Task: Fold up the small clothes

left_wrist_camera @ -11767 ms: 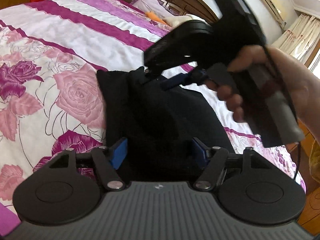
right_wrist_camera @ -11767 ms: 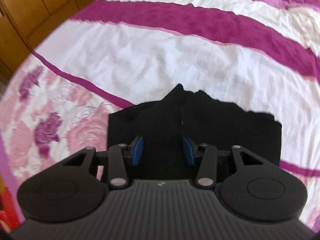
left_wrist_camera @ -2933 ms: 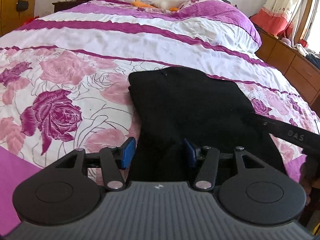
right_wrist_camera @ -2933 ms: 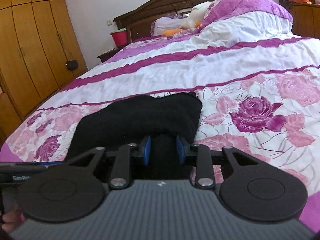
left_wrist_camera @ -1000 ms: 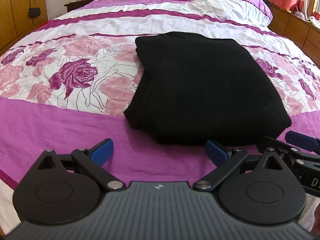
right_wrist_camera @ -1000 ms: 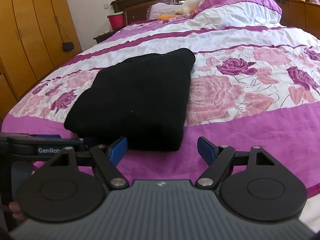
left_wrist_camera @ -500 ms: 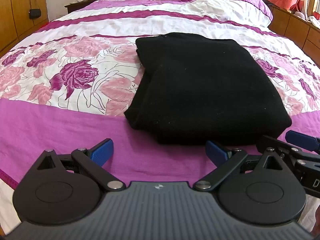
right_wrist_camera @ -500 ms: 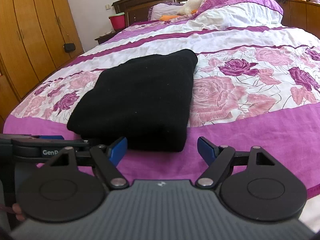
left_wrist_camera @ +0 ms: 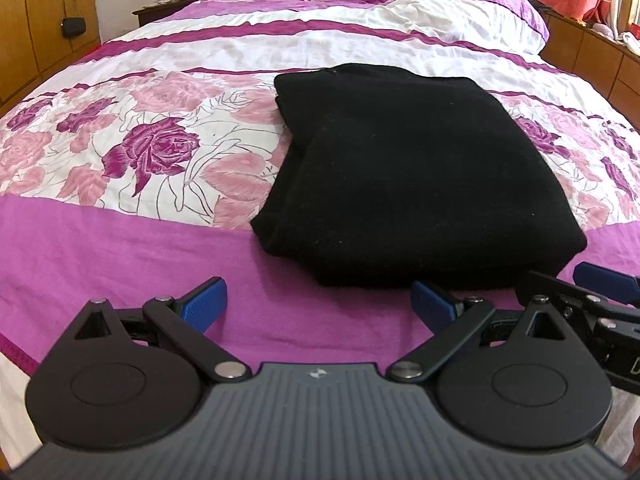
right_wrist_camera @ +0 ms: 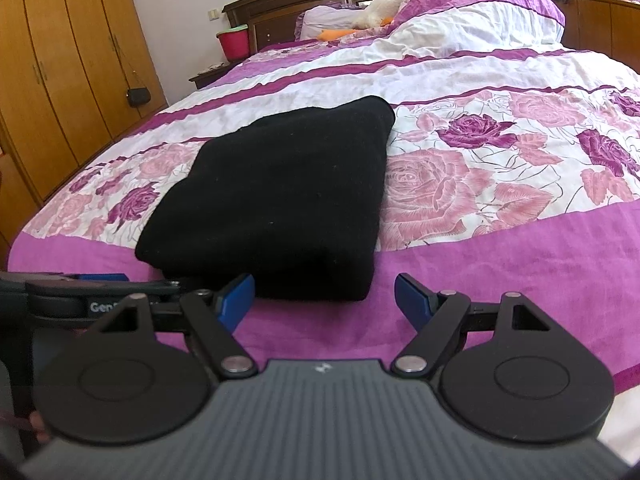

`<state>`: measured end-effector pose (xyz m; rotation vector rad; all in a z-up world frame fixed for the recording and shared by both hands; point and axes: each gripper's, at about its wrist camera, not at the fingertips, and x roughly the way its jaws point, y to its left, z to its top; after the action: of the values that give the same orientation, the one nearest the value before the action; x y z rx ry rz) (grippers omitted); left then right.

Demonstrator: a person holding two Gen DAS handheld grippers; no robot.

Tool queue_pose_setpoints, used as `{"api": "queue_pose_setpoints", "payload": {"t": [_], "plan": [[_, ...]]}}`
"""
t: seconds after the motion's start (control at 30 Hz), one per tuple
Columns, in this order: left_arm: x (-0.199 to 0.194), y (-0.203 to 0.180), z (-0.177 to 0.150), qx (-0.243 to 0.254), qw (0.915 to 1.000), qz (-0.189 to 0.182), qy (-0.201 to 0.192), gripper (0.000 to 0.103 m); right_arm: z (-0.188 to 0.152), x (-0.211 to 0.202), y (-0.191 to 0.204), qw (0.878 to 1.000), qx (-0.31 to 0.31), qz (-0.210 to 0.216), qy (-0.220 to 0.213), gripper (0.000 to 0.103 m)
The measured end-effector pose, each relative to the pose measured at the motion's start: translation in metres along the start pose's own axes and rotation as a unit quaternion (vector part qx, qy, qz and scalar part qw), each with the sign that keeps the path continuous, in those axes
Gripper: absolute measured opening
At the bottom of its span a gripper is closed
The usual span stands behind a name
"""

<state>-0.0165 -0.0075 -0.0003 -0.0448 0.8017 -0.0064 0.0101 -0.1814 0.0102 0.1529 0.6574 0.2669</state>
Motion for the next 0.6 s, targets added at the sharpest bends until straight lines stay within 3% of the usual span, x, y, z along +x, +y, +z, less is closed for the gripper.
{"api": "queue_pose_setpoints", "payload": {"t": [0.6], "plan": [[-0.001, -0.0008, -0.0009, 0.005, 1.0, 0.001, -0.001, 0.1, -0.0001, -0.0006, 0.0005, 1.0, 0.0, 0.0, -0.001, 0.079]]}}
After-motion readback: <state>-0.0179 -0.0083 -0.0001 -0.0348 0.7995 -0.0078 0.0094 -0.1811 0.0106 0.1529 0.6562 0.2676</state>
